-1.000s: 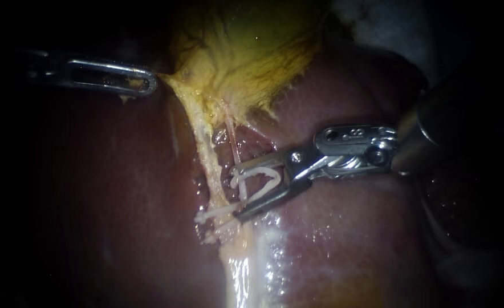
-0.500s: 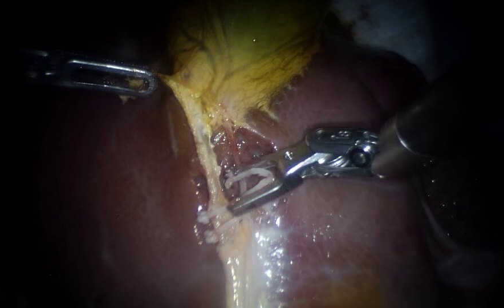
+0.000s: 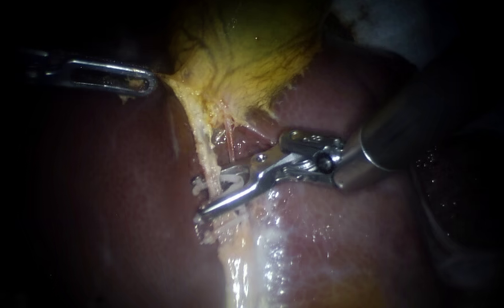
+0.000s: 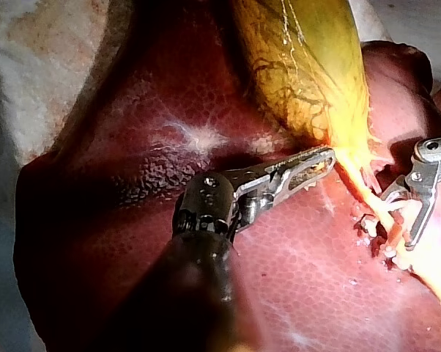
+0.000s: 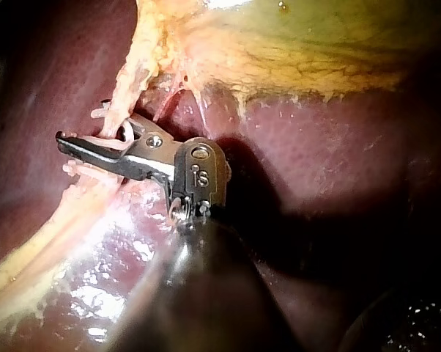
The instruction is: Clipping third clip left tube
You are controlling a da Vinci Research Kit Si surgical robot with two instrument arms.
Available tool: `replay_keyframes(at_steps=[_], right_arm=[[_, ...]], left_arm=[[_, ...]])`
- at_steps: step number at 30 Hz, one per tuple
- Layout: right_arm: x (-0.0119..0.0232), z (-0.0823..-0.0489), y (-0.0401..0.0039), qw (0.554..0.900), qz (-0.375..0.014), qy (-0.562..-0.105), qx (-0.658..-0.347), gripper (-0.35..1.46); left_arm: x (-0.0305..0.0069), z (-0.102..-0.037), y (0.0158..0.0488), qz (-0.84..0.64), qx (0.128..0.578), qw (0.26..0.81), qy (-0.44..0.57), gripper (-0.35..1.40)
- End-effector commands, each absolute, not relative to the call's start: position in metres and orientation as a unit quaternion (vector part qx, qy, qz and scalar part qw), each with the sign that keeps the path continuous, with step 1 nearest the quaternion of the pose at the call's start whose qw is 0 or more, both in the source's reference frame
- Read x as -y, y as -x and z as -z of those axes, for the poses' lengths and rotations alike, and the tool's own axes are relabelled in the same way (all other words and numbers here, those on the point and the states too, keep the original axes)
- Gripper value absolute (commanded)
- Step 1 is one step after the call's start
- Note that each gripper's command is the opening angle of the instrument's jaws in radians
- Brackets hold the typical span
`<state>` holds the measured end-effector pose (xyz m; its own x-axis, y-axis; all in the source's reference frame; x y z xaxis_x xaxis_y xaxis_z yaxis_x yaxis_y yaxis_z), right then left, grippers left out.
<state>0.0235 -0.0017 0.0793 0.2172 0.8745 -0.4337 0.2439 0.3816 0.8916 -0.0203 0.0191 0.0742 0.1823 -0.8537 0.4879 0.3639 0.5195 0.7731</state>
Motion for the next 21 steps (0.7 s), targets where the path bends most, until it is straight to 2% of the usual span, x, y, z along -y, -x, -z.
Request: replay_keyframes(at_steps=[1,3,5,9,16,21], right_arm=[[0.0016,-0.0792,-0.0236,0.596,-0.262,-0.495,-0.576,0.53],[0.0016,-0.0790,-0.0238,0.573,-0.272,-0.498,-0.592,0.53],[0.0015,-0.0789,-0.0241,0.567,-0.302,-0.488,-0.591,0.53],[0.0012,-0.0787,-0.0245,0.560,-0.331,-0.477,-0.591,0.52],[0.0003,-0.0779,-0.0245,0.556,-0.346,-0.478,-0.586,0.46],[-0.0002,-0.0774,-0.0245,0.554,-0.352,-0.481,-0.581,0.26]], left_arm=[[-0.0191,-0.0742,0.0203,0.419,0.483,0.726,-0.254,-0.35],[-0.0191,-0.0742,0.0203,0.420,0.483,0.726,-0.254,-0.35],[-0.0191,-0.0742,0.0203,0.419,0.483,0.726,-0.254,-0.35],[-0.0191,-0.0742,0.0203,0.419,0.483,0.726,-0.254,-0.35],[-0.0191,-0.0742,0.0203,0.419,0.483,0.726,-0.254,-0.35],[-0.0191,-0.0743,0.0203,0.420,0.482,0.726,-0.252,-0.35]])
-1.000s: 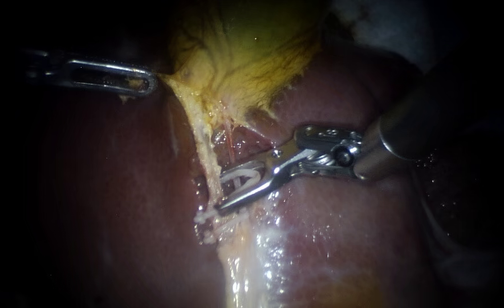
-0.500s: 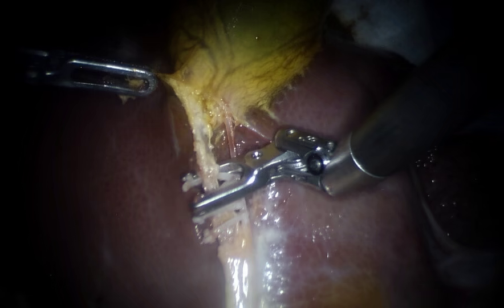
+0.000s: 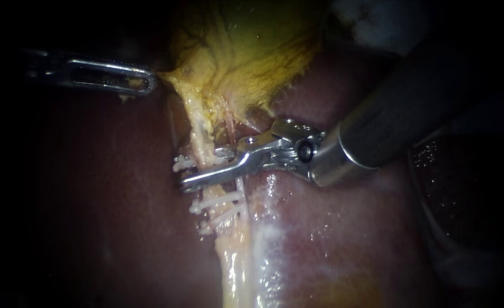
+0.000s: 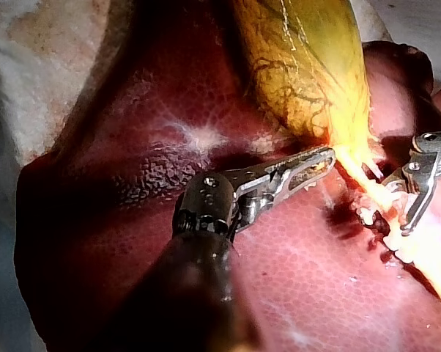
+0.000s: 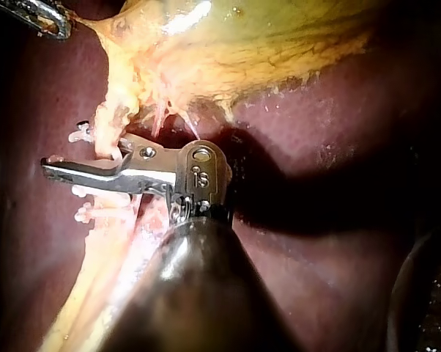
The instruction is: Clipping third clip left tube
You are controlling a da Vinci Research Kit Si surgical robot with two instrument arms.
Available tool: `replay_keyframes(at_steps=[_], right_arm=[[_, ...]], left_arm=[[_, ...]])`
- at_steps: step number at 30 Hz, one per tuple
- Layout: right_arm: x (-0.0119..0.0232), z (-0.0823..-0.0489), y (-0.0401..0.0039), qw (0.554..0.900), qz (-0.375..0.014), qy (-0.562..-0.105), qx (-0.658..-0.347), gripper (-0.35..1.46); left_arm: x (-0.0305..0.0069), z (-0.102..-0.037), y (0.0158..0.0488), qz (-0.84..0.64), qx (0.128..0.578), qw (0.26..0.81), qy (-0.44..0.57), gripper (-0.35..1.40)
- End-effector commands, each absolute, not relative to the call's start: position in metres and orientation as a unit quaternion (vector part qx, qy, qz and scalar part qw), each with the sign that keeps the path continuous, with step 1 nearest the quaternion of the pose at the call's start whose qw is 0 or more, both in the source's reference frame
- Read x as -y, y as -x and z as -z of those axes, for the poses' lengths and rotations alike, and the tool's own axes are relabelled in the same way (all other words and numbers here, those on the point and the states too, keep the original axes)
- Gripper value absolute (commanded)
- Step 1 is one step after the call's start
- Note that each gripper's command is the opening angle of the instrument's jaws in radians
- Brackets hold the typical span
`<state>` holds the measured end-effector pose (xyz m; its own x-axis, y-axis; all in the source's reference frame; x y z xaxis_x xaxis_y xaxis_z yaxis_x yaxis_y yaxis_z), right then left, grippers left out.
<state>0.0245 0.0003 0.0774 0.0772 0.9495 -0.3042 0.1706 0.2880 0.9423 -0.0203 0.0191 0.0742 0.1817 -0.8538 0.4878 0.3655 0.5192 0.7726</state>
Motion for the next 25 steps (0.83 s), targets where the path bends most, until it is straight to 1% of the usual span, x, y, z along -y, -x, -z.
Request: replay_keyframes(at_steps=[1,3,7,8,9,10,25], right_arm=[[-0.0003,-0.0774,-0.0245,0.554,-0.352,-0.481,-0.581,0.20],[-0.0002,-0.0774,-0.0245,0.553,-0.353,-0.481,-0.582,0.10],[-0.0001,-0.0773,-0.0245,0.549,-0.363,-0.493,-0.569,-0.10],[-0.0001,-0.0773,-0.0245,0.549,-0.364,-0.495,-0.567,-0.18],[-0.0001,-0.0773,-0.0245,0.548,-0.366,-0.497,-0.565,-0.33],[0.0000,-0.0773,-0.0244,0.547,-0.368,-0.500,-0.561,-0.35],[0.0005,-0.0777,-0.0244,0.548,-0.364,-0.502,-0.562,-0.35]], left_arm=[[-0.0191,-0.0743,0.0203,0.420,0.482,0.726,-0.252,-0.35],[-0.0191,-0.0743,0.0203,0.420,0.482,0.726,-0.252,-0.35],[-0.0192,-0.0743,0.0203,0.420,0.482,0.726,-0.252,-0.35],[-0.0192,-0.0743,0.0203,0.420,0.482,0.726,-0.252,-0.35],[-0.0192,-0.0743,0.0203,0.420,0.482,0.726,-0.252,-0.35],[-0.0192,-0.0743,0.0203,0.420,0.482,0.726,-0.252,-0.35],[-0.0193,-0.0744,0.0201,0.420,0.482,0.726,-0.253,-0.35]])
